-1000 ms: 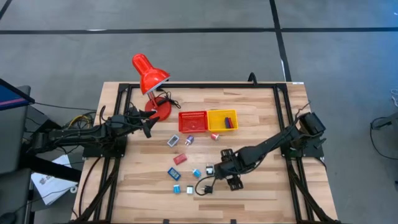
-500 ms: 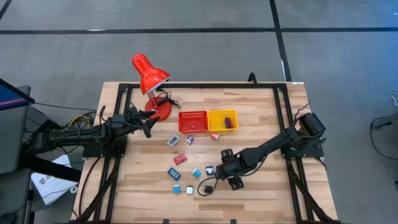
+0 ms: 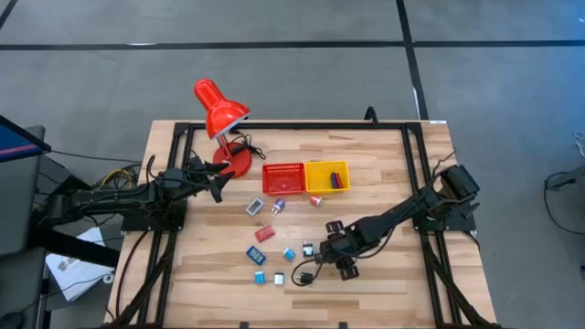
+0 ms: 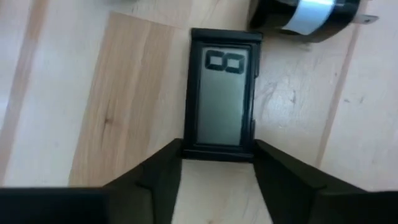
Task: Pick & Place Office items
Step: Put the black digital timer into the yellow bin
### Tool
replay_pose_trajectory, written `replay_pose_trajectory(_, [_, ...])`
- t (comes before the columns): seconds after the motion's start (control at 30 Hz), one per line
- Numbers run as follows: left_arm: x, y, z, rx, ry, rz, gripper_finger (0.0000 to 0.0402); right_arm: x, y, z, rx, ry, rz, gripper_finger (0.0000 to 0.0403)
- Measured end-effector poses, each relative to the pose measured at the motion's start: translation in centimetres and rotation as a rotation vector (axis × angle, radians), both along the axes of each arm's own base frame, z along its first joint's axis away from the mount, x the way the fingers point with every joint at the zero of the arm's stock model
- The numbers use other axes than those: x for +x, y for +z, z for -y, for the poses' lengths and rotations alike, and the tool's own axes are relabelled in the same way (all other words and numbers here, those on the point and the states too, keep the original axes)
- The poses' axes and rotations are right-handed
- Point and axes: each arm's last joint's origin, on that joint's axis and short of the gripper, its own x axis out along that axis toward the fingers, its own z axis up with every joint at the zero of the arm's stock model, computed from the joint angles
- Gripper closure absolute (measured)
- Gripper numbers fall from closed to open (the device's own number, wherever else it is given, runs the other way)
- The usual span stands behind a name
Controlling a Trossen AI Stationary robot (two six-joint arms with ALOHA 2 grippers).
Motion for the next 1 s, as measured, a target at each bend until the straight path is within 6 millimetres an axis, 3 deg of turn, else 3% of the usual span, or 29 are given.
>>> replay_pose_trajectory(0.13, [0.0,0.0,0.0,0.0,0.0,0.0,0.0206,0.1,0.0,0.0,-0.011,-0.009,0.014,0.0259])
replay_pose_trajectory(0.33, [0.0,0.0,0.0,0.0,0.0,0.0,0.0206,0.1,0.0,0.0,0.003,-0.035,0.01,0.0256])
replay_pose_trajectory(0.57, [0.0,0.0,0.0,0.0,0.0,0.0,0.0206,0.5,0.2,1.0,0.156,-0.184,-0.049,0.0251])
replay_pose_trajectory(1.0, [0.0,0.5,0.0,0.011,0.0,0.051,0.0206,2.2,1.9,4.1,0.499,-0.255,-0.069,0.025])
